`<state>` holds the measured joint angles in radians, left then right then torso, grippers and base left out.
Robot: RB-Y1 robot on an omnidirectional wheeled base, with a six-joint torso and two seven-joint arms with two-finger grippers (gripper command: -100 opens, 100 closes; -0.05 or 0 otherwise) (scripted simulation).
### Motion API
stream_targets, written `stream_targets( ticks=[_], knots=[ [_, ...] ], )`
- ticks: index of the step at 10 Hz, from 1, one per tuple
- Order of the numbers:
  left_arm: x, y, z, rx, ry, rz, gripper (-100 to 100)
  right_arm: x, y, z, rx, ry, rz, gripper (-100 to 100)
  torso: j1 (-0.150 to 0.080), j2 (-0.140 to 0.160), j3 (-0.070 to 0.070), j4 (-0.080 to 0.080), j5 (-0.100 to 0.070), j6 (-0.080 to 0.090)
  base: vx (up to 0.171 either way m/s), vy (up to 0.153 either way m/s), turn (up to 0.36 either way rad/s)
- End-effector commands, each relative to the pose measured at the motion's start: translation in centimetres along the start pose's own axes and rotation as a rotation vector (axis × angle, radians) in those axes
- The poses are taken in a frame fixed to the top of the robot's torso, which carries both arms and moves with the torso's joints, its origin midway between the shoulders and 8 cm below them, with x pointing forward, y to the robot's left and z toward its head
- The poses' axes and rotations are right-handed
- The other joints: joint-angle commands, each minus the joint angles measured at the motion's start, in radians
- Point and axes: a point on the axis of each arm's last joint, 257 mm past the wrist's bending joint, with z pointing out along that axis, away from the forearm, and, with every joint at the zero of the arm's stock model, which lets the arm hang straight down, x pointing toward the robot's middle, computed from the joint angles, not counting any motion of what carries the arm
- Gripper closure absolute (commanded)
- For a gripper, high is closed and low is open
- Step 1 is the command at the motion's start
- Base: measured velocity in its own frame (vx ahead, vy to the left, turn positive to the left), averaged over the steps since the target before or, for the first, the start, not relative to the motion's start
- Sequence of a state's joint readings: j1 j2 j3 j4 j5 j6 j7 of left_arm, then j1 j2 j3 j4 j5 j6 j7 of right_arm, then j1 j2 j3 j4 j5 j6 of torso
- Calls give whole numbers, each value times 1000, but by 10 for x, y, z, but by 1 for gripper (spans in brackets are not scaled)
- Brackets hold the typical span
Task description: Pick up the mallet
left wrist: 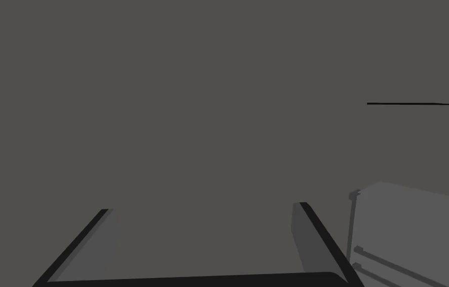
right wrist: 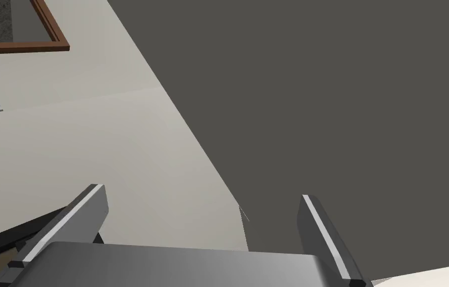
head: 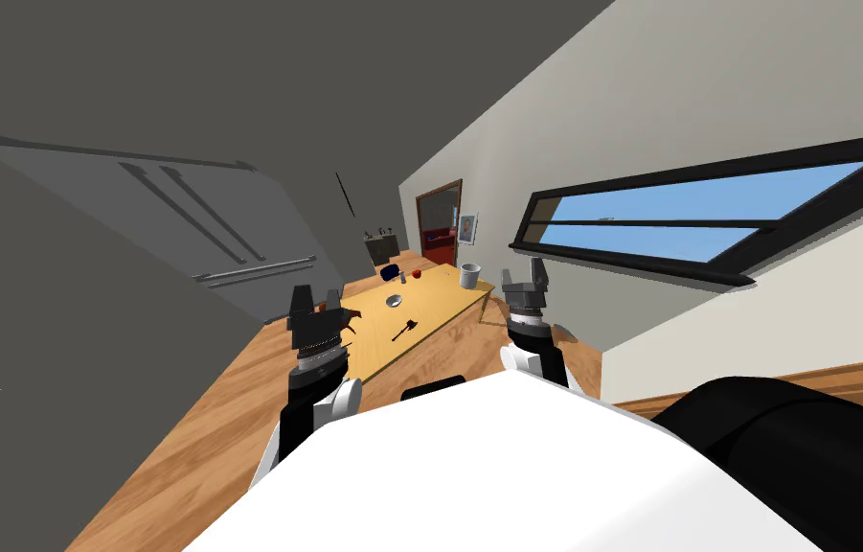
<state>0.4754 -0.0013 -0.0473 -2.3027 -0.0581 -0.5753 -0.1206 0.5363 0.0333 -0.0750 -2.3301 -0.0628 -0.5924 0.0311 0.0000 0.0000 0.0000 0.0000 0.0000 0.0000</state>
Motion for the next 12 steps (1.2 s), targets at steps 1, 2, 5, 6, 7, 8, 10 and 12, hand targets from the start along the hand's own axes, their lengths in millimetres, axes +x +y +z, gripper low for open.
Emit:
stream_targets(
  ticks=[1, 2, 5, 6, 7, 8, 10, 12],
  knots=[
    [2, 9, -4, -22, 23, -3, -100, 0, 0, 0, 0, 0, 0, 0, 0, 0, 0, 0, 0, 0, 2, -6, -60],
    [2, 18, -8, -46, 39, -8, -100, 0, 0, 0, 0, 0, 0, 0, 0, 0, 0, 0, 0, 0, 1, -10, -98],
    [-1, 59, -27, -160, 76, -39, -100, 0, 0, 0, 0, 0, 0, 0, -1, 0, 0, 0, 0, 0, -2, -19, -135],
    [-4, 75, -35, -208, 82, -55, -100, 0, 0, 0, 0, 0, 0, 0, -1, 0, 0, 0, 0, 0, -7, -30, -177],
    [-8, 92, -45, -260, 84, -72, -100, 0, 0, 0, 0, 0, 0, 0, -1, 1, 0, 0, 0, 0, -9, -36, -204],
    [-13, 113, -59, -324, 82, -90, -100, 0, 0, 0, 0, 0, 0, 0, -2, 1, 0, 0, 0, 0, -1, -39, -195],
    [-20, 134, -74, -391, 76, -109, -100, 0, 0, 0, 0, 0, 0, 0, -1, 0, 0, 0, 0, 0, -1, -24, -91],
    [-34, 170, -103, -515, 55, -151, -100, 0, 0, 0, 0, 0, 0, 0, -1, 0, 0, 0, 0, 0, 5, -34, -257]
  ],
)
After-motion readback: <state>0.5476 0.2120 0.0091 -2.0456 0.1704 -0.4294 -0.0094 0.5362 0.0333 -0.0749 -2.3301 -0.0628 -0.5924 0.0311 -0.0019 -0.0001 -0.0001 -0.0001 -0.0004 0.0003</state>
